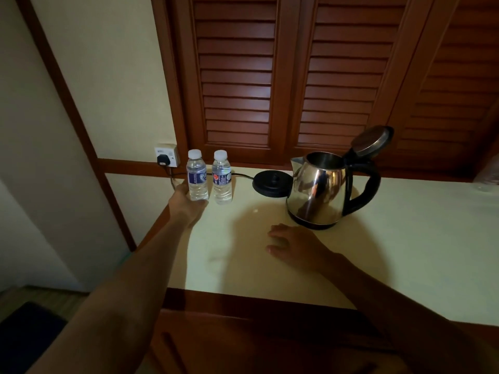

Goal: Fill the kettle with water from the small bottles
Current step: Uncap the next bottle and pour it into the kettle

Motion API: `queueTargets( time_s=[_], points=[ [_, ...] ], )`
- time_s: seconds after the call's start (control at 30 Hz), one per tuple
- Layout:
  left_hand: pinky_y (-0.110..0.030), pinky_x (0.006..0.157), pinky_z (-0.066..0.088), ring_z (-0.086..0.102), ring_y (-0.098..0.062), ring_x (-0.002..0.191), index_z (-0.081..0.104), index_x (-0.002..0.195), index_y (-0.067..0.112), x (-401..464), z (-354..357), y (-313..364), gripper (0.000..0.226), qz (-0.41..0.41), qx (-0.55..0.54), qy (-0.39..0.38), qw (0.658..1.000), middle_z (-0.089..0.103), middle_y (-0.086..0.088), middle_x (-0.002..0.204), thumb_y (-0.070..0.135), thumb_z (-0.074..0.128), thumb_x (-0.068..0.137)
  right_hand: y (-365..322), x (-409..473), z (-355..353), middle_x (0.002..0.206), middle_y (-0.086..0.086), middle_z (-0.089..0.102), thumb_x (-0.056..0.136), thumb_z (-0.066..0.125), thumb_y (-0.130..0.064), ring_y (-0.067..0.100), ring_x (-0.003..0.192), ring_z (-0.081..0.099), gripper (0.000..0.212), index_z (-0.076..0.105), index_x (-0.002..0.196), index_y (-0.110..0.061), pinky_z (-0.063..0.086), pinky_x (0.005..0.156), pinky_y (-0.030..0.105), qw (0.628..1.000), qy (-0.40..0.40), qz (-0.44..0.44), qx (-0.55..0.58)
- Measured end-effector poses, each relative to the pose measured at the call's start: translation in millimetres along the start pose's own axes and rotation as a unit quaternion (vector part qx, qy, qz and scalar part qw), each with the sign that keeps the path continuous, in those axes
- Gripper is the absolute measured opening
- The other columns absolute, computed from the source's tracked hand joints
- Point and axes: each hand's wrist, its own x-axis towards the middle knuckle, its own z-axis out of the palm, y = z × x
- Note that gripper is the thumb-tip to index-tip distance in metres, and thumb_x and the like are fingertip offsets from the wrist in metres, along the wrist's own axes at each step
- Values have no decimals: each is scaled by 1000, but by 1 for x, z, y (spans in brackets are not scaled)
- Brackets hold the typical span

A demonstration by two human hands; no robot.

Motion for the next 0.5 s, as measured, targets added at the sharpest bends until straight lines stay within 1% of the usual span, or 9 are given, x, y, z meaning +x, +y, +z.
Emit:
queueTargets(
  time_s=[0.1, 0.17, 0.3, 0.4, 0.5],
  points=[
    [-40, 99, 46, 59, -32, 120, 54, 132, 13, 9, 6, 0, 59, 9, -5, -5, 1000, 62, -10, 132, 25, 80, 81, 1, 2, -1, 149, -4, 42, 89, 62, -44, 15, 135, 42, 55, 52, 136, -18, 27, 112, 28, 1000, 3, -4, -1],
    [-41, 99, 47, 60, -31, 117, 57, 128, 12, 10, 8, -3, 54, 12, -7, -4, 1000, 64, -11, 129, 24, 80, 81, 0, 3, -2, 147, -4, 45, 88, 63, -45, 15, 132, 45, 55, 53, 135, -19, 30, 110, 28, 1000, 0, -1, -2],
    [-32, 90, 44, 62, -29, 113, 60, 124, 12, 0, 4, -5, 50, 25, -1, -16, 1000, 66, -10, 125, 24, 80, 80, -4, 4, -5, 146, -4, 46, 87, 63, -46, 16, 132, 45, 55, 54, 134, -19, 31, 110, 30, 1000, -9, 8, 2],
    [-28, 86, 41, 62, -27, 110, 61, 124, 12, -17, -4, -6, 50, 29, -4, -20, 999, 67, -9, 123, 19, 82, 79, -7, 1, -8, 144, -2, 49, 88, 63, -45, 17, 129, 47, 53, 55, 133, -18, 33, 106, 29, 1000, -10, 10, 2],
    [-28, 80, 43, 62, -21, 97, 63, 118, 11, -36, -9, -10, 47, 33, -1, -15, 999, 69, -8, 117, 17, 83, 77, -13, -1, -12, 139, 0, 54, 89, 63, -44, 17, 126, 50, 51, 56, 132, -17, 34, 101, 26, 1000, -15, 15, -12]
  ],
)
